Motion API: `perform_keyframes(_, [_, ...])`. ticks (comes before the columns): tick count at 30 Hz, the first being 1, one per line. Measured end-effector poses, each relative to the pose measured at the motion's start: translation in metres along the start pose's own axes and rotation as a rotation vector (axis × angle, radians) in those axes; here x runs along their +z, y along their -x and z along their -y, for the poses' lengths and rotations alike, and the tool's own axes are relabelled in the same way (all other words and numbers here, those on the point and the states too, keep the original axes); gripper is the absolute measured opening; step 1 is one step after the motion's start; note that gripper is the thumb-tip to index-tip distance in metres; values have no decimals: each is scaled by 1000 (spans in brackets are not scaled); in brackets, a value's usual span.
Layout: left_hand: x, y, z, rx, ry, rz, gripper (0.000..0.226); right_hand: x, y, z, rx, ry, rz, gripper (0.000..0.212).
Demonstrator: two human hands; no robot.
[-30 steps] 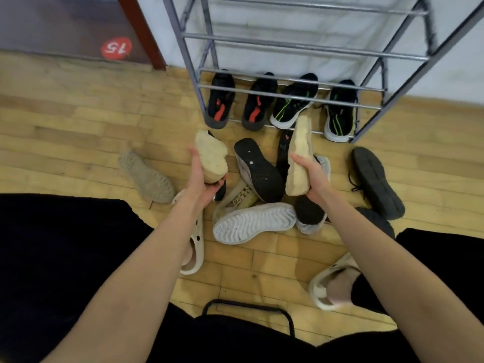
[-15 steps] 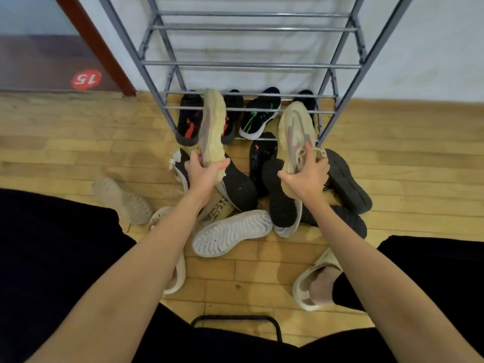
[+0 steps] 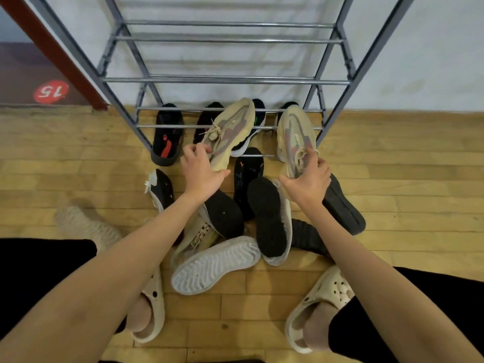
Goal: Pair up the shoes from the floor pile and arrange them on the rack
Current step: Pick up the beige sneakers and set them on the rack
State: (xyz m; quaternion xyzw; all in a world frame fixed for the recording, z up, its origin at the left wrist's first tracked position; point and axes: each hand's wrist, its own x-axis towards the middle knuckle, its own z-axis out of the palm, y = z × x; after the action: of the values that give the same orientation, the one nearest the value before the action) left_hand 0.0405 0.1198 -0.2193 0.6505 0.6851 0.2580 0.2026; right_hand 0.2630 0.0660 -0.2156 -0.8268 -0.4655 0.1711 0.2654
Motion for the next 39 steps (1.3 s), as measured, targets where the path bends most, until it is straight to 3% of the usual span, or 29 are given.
perform_keyframes(7, [25,-54,-14,71,-38,-13,66,7,-71,17,-126,57,-18,67])
perform_keyframes(13, [55,-105,-53,11,16,23,67,8,-132,41,-139,210,36,72])
perform_keyframes(21, [91,-147,-83,46,19,-9,60,18,-181,36,-177,232,70,78])
perform_keyframes(25, [96,-149,-70,78,85,102,54,27,-174,31,-246,301,42,68])
perform_keyframes(28, [89,-140,-59,156,98,150,52,35,-153,30,-317,360,49,73])
perform_keyframes(35, [61,-81,-32,254,79,147,57,45,-95,14,-525,423,31,61])
perform_keyframes(39, [52,-38,-8,286,23,152,44,46,-72,-1,-457,318,136,55])
